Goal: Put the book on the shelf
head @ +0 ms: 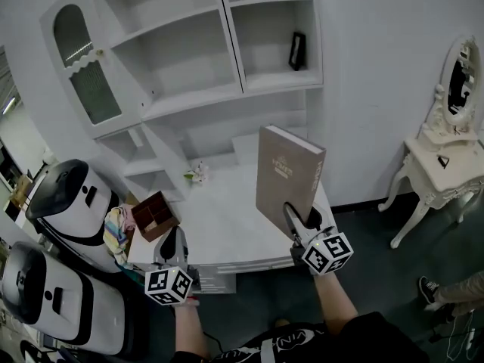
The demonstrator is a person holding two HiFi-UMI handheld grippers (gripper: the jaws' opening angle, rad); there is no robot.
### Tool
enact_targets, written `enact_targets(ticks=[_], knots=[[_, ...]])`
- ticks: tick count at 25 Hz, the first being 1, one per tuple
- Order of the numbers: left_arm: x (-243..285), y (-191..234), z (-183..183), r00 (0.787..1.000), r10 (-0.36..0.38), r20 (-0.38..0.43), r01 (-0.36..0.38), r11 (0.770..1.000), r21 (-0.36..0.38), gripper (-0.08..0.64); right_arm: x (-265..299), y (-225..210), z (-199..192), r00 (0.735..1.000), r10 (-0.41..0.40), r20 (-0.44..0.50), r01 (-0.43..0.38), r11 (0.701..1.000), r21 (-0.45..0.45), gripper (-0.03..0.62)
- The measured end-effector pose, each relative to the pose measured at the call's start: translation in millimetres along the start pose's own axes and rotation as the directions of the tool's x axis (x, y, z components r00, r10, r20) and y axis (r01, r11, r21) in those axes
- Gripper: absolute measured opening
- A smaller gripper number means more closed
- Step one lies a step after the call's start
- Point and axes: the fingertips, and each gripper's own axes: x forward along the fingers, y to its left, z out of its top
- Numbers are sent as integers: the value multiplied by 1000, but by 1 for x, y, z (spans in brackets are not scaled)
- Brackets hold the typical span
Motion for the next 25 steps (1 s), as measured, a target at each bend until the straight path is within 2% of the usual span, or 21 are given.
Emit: enact_targets(ticks=[4, 9, 17, 25], knots=[[41, -6, -4, 999, -30, 16, 30, 1000, -1, 0, 23, -24, 3, 1000, -20, 12, 20, 1000, -13, 175], [75, -11, -15, 998, -63, -4, 63, 998, -11, 0, 41, -46, 16, 999, -44, 9, 44, 997, -60, 175], [156, -14, -14, 989, -148, -9, 148, 988, -39, 0, 96, -75, 63, 994, -84, 64, 91, 988, -125, 175], [262, -27, 11, 961, -273, 33, 274, 961, -42, 0, 166, -85, 133, 984, -86, 157, 117, 973, -197, 175]])
